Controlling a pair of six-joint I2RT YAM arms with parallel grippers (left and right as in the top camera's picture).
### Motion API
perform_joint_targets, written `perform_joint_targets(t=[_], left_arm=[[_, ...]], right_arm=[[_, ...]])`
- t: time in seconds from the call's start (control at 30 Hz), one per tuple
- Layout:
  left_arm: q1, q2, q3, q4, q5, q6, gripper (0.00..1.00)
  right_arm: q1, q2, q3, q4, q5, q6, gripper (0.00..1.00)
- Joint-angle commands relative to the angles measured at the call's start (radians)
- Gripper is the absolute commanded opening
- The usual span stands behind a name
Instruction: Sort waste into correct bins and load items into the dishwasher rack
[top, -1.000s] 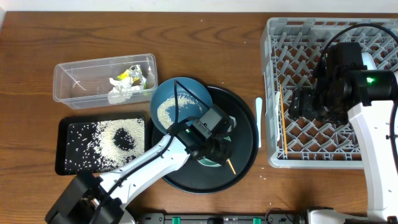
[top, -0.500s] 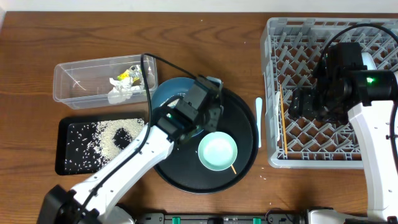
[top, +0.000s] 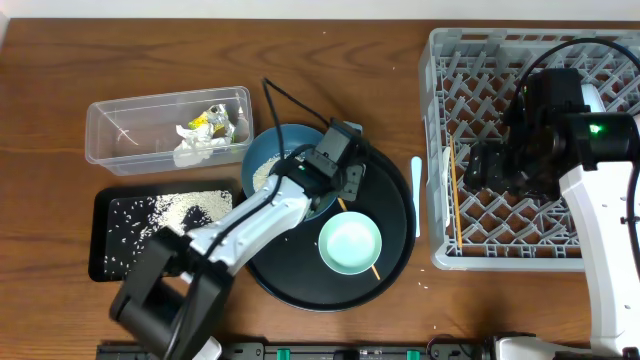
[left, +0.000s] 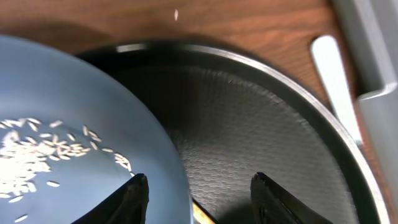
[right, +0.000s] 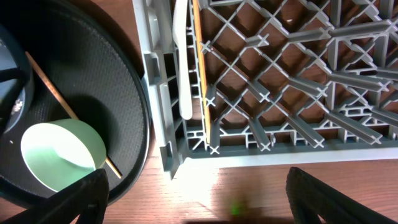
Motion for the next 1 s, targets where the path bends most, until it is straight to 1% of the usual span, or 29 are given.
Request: perform_joint_targets(t=[0.0, 0.17, 0.2, 0.23, 0.33, 0.37, 0.5, 0.53, 0.6, 0.63, 0.73, 0.97], left_arm=[[0.001, 0.048, 0.010, 0.005, -0.052, 0.016, 0.55], [0.002, 0.094, 0.010, 0.007, -0.055, 0.017, 0.54], [0.002, 0.101, 0.010, 0.008, -0.055, 0.017, 0.53], [0.002, 0.108, 0.010, 0.009, -0.060, 0.017, 0.50], [0.002, 0.121, 0.009, 0.005, -0.108, 0.016, 0.36], [0.002, 0.122, 0.009, 0.002, -0.122, 0.017, 0.33], [0.002, 0.122, 0.009, 0.000, -0.137, 0.017, 0.28], [0.002, 0.122, 0.009, 0.000, -0.137, 0.017, 0.24], [0.001, 0.122, 0.009, 0.000, -0.136, 0.017, 0.18], [0.001, 0.121, 0.009, 0.000, -0.136, 0.016, 0.13], [0.001, 0.117, 0.009, 0.000, -0.136, 0.017, 0.06], [0.001, 0.070, 0.009, -0.005, -0.135, 0.017, 0.06]], right_arm=[[-0.006, -0.012, 0.001, -0.001, 0.003, 0.000, 0.87], [-0.006, -0.012, 0.001, -0.001, 0.003, 0.000, 0.87], [-0.006, -0.012, 0.001, -0.001, 0.003, 0.000, 0.86], [-0.006, -0.012, 0.001, -0.001, 0.003, 0.000, 0.87], [-0.006, -0.012, 0.001, -0.001, 0.003, -0.001, 0.87], [-0.006, -0.012, 0.001, -0.001, 0.003, -0.001, 0.86], [-0.006, -0.012, 0.001, -0.001, 0.003, 0.000, 0.87], [-0.006, -0.012, 0.001, -0.001, 0.003, 0.000, 0.87], [-0.006, -0.012, 0.001, -0.001, 0.003, 0.000, 0.87], [-0.006, -0.012, 0.001, -0.001, 0.003, 0.000, 0.87], [-0.006, -0.012, 0.001, -0.001, 0.004, -0.001, 0.87], [-0.006, -0.012, 0.001, -0.001, 0.004, 0.000, 0.87]])
